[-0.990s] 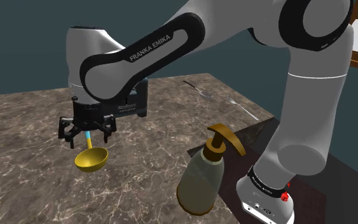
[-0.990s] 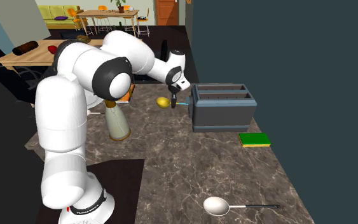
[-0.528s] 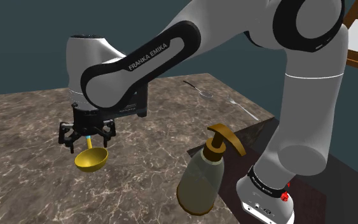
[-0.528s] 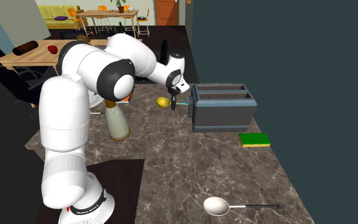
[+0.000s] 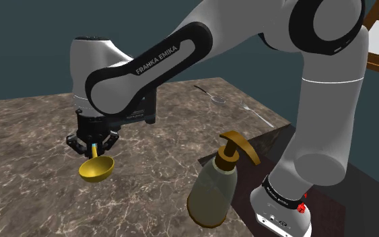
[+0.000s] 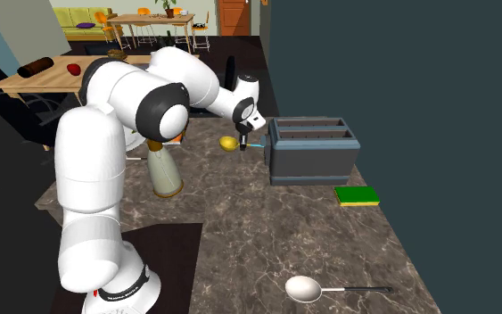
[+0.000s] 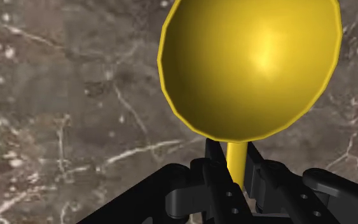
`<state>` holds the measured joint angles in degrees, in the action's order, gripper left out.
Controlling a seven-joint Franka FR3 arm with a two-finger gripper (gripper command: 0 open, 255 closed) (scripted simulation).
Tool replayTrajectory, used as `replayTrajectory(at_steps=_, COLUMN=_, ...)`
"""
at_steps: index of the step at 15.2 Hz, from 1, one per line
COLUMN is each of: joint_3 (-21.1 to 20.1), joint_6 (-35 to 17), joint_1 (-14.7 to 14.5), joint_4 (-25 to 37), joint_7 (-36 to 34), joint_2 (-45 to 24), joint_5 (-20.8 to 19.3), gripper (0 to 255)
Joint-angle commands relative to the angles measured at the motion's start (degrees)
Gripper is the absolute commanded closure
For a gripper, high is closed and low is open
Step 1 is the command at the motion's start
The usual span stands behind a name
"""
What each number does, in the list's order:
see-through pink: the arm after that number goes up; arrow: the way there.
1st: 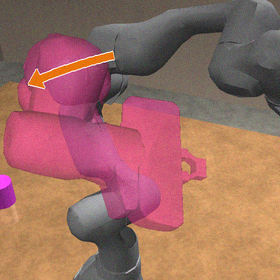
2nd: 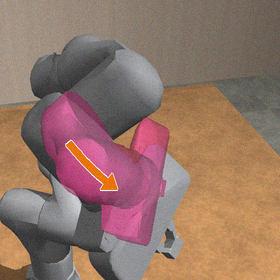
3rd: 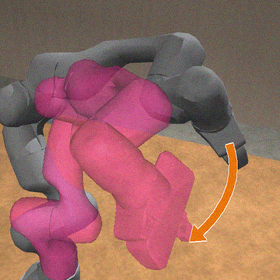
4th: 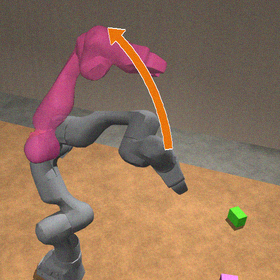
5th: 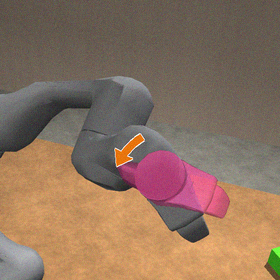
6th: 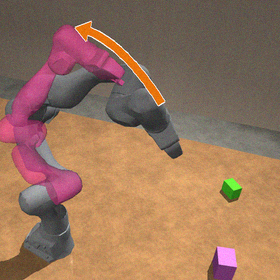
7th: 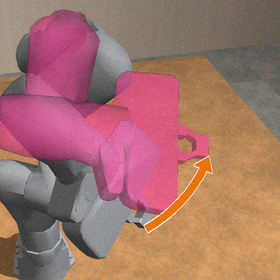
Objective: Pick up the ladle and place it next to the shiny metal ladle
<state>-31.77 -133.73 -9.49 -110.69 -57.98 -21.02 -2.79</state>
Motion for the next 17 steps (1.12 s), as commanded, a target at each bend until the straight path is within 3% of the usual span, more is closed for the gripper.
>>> replayTrajectory(at_steps=1, joint_3=-0.01, joint_6=-0.01, joint_1=-0.02, joint_4=0.01, joint_7=-0.01, joint_2=-0.03, joint_5=0.0, gripper=255)
replayTrajectory(at_steps=5, joint_3=0.0, joint_6=-0.08, joint_1=0.01, joint_4=-0.06, joint_7=0.04, joint_2=-0.03, joint_5=0.01, gripper=255)
replayTrajectory(at_steps=17, joint_3=-1.4, joint_6=7.83, joint_1=1.26, joint_4=3.59, joint_7=0.97, joint_2=4.78, joint_5=2.81, gripper=255)
